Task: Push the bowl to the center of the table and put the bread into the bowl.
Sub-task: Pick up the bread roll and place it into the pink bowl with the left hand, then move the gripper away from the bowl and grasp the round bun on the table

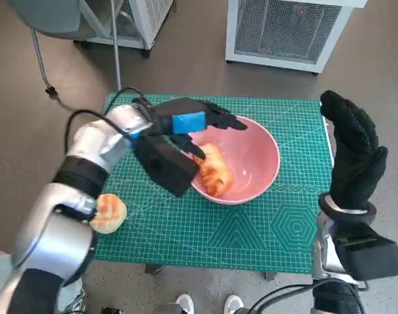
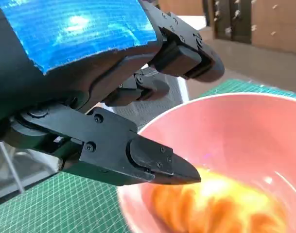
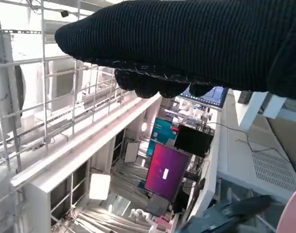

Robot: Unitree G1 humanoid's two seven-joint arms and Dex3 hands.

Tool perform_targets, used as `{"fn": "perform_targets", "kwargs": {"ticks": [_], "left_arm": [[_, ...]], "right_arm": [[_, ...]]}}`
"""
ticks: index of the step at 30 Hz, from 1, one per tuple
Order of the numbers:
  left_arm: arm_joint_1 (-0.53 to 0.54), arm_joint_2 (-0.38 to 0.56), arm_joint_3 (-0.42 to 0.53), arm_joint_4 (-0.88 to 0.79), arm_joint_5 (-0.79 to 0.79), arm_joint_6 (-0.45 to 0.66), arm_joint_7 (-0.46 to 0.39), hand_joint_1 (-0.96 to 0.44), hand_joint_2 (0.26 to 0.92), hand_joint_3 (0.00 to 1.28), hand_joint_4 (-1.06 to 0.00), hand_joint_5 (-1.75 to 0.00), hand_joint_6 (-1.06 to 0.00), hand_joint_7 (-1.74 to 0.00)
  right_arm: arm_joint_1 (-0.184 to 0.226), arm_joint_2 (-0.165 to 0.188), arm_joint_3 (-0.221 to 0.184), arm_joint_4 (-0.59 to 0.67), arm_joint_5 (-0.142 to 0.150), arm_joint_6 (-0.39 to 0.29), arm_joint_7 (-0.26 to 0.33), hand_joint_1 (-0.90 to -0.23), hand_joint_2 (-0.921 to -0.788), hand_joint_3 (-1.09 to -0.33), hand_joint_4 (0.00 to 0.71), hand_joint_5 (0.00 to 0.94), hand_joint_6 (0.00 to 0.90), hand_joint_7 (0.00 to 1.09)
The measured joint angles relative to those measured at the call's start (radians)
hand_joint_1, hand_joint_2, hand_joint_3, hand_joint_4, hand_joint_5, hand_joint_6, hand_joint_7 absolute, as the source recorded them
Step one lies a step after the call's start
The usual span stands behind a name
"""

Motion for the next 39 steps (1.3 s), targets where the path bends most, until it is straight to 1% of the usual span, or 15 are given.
{"fn": "perform_targets", "kwargs": {"ticks": [5,8,12,16,22,26,30,33,39], "left_arm": [[0.088,0.134,0.09,-0.15,-0.106,-0.049,-0.083,-0.12,0.83,0.0,-0.12,0.0,-0.24,-0.04],[0.145,0.216,0.14,-0.213,-0.165,-0.07,-0.119,-0.12,0.821,0.0,-0.13,-0.01,-0.24,-0.04],[0.237,0.324,0.211,-0.291,-0.225,-0.073,-0.164,-0.12,0.808,0.0,-0.15,-0.01,-0.26,-0.05],[0.347,0.427,0.28,-0.394,-0.255,-0.031,-0.207,-0.11,0.8,0.0,-0.16,-0.01,-0.27,-0.05],[0.522,0.542,0.374,-0.556,-0.277,0.091,-0.275,-0.11,0.787,0.0,-0.17,-0.01,-0.28,-0.04],[0.623,0.582,0.426,-0.637,-0.297,0.166,-0.318,-0.12,0.78,0.0,-0.17,-0.01,-0.29,-0.04],[0.711,0.597,0.463,-0.719,-0.301,0.237,-0.352,-0.13,0.773,0.01,-0.17,0.0,-0.3,-0.03],[0.758,0.599,0.478,-0.763,-0.3,0.275,-0.365,-0.13,0.775,0.01,-0.17,0.0,-0.3,-0.03],[0.818,0.593,0.484,-0.797,-0.3,0.307,-0.371,-0.09,0.78,0.01,-0.17,0.0,-0.31,-0.02]], "right_arm": [[0.0,0.002,0.005,-0.003,0.0,0.005,0.0,-0.508,-0.921,-0.779,0.308,0.001,-0.001,0.64],[0.0,0.004,0.009,-0.005,0.0,0.009,0.0,-0.508,-0.921,-0.782,0.308,0.001,-0.001,0.64],[-0.001,0.004,0.014,-0.006,0.0,0.01,0.0,-0.509,-0.921,-0.788,0.308,0.001,-0.001,0.64],[-0.003,0.004,0.018,-0.004,0.003,0.011,0.003,-0.511,-0.921,-0.792,0.308,0.001,-0.001,0.64],[-0.011,0.004,0.024,0.007,0.014,0.011,0.02,-0.507,-0.921,-0.796,0.307,0.0,-0.001,0.64],[-0.023,0.004,0.03,0.019,0.022,0.012,0.035,-0.504,-0.921,-0.798,0.306,0.0,-0.001,0.64],[-0.038,0.004,0.034,0.027,0.033,0.012,0.05,-0.502,-0.921,-0.801,0.306,0.0,-0.001,0.64],[-0.046,0.004,0.035,0.032,0.042,0.013,0.057,-0.501,-0.921,-0.804,0.306,0.0,-0.001,0.64],[-0.056,0.003,0.037,0.047,0.045,0.015,0.071,-0.502,-0.921,-0.809,0.305,0.0,-0.001,0.64]]}}
